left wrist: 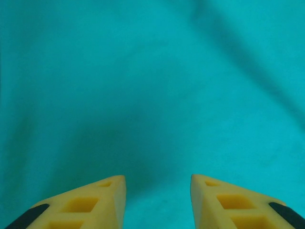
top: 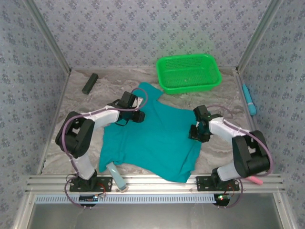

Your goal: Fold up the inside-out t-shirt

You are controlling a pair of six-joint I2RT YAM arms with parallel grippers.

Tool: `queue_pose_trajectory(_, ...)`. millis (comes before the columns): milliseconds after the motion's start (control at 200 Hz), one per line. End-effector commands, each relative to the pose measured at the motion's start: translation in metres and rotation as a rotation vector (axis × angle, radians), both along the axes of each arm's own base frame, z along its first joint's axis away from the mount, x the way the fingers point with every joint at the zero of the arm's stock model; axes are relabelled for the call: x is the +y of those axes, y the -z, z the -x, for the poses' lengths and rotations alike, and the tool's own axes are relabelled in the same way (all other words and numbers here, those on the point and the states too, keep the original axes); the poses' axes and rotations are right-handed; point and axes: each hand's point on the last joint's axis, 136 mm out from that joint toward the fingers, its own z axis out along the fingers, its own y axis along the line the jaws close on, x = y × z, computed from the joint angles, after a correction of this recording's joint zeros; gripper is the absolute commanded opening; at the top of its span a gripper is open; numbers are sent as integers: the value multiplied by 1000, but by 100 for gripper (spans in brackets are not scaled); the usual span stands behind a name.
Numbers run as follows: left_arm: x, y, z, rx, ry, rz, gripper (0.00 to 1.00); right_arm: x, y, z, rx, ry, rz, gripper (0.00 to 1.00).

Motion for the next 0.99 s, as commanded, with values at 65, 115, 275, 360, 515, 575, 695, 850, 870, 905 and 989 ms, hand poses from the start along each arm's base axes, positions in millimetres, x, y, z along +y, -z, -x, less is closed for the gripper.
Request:
queue_pose_trajectory(65,21,34,-25,91,-150,-49,40,-21,8,-55,-82,10,74,21)
queue_pose_trajectory(115,27,40,-32,111,-188,-46,40,-20,8,-72,-99,-32,84,20)
queue_pose_trajectory(275,46,45,-50,134,-289,-10,40,-26,6,-123,-138,-15,103,20)
queue_pose_trajectory(360,53,42,-55,149,-320,2,40,-24,2,-148,-161,-11,91,25)
queue_pose_trajectory(515,53,16,-48,173,-330,117,40,-7,-44,-169,-264,-42,12,39)
queue_pose_trajectory(575,51,-9,-44,139,-304,152,40,-4,-69,-163,-309,-49,7,42)
queue_pose_trajectory(695,57,-68,-28,59,-292,184,41,-24,-99,-125,-316,69,57,48)
queue_pose_trajectory(850,85,-106,29,63,-421,215,42,-32,-102,-56,-242,278,26,59)
queue_pose_trajectory(870,89,-108,39,77,-446,219,42,-31,-102,-49,-234,299,15,60)
queue_pose_trajectory(905,97,-105,60,120,-493,217,42,-30,-98,-32,-197,336,-11,61)
queue_pose_trajectory(989,109,-92,114,250,-547,213,47,-16,-90,4,-115,406,-109,61)
